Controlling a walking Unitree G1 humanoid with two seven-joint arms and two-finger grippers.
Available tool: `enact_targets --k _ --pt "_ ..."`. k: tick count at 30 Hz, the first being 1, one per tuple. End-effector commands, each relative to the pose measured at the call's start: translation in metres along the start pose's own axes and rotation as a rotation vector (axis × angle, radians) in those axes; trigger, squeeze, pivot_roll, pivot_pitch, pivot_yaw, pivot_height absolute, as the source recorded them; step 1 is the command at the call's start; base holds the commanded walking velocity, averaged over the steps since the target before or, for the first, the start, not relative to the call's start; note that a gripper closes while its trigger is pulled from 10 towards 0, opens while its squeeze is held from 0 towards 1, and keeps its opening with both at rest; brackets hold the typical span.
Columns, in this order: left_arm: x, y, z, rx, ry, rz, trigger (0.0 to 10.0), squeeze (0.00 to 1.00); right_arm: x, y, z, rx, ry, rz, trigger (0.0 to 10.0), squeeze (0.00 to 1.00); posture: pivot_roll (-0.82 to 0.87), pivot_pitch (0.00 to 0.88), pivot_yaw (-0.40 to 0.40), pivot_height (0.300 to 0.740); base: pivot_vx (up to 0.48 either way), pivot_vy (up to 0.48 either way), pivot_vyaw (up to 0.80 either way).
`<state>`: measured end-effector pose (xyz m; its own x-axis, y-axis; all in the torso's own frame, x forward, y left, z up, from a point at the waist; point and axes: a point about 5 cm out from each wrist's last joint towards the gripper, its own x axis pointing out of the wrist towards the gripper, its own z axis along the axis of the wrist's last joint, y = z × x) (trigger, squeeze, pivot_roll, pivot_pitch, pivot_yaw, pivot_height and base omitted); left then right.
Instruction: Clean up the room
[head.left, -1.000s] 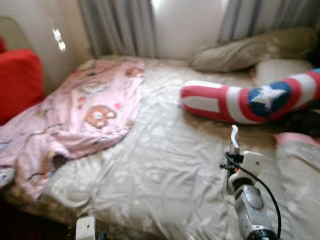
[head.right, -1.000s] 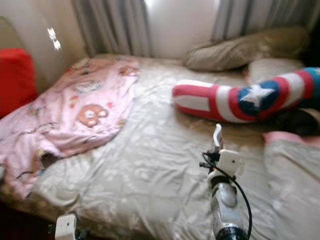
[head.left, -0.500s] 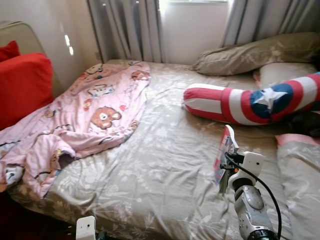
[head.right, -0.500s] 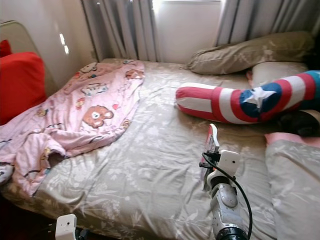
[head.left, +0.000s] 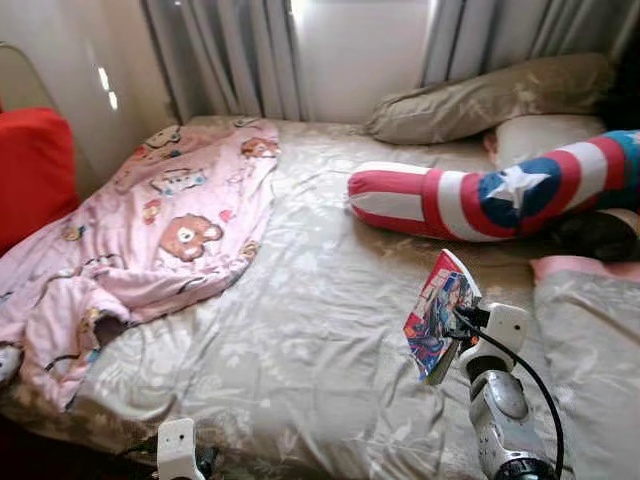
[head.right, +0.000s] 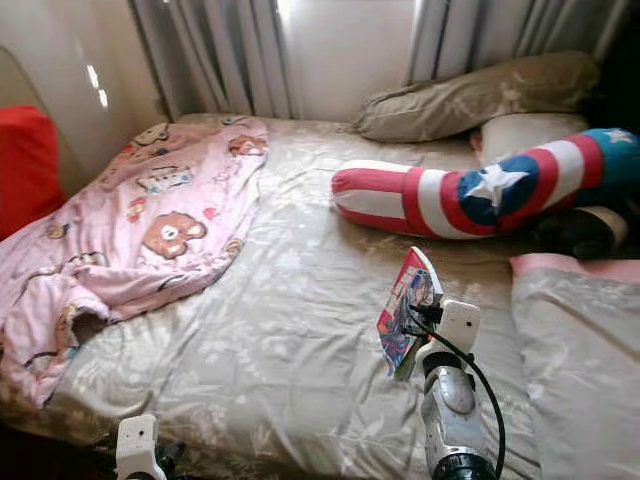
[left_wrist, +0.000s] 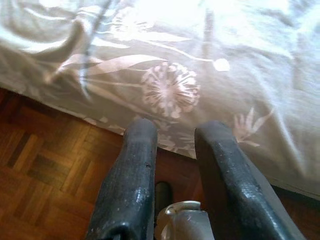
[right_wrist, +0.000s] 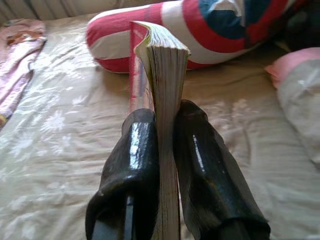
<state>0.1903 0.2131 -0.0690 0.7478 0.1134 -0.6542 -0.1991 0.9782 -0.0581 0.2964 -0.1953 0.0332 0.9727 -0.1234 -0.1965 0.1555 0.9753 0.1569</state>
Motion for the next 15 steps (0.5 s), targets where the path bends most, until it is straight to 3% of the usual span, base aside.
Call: enact_targets --k 1,6,10,15 --pt "-0.0019 0.0017 -0.0058 0.012 0.025 0.002 10.0 0.00 0.0040 0.0040 0.0074 0.004 -0.025 0.014 10.0 0.00 0.03 0.000 0.037 0.734 0.000 0.000 -0.63" --pt "-0.0030 0.0017 -0.0085 0.022 0.034 -0.002 10.0 0.00 0.0038 0.0048 0.0066 0.003 -0.023 0.017 10.0 0.00 0.03 0.000 0.038 0.734 0.000 0.000 -0.63" --pt "-0.0031 0.0014 -0.0087 0.028 0.033 -0.003 10.0 0.00 0.0036 0.0047 0.0069 -0.001 -0.029 0.019 10.0 0.00 0.03 0.000 0.037 0.734 0.000 -0.391 -0.60" --pt "-0.0027 0.0017 -0.0077 0.020 0.030 0.001 10.0 0.00 0.0038 0.0049 0.0075 -0.003 -0.034 0.017 10.0 0.00 0.03 0.000 0.035 0.734 0.000 0.000 0.00"
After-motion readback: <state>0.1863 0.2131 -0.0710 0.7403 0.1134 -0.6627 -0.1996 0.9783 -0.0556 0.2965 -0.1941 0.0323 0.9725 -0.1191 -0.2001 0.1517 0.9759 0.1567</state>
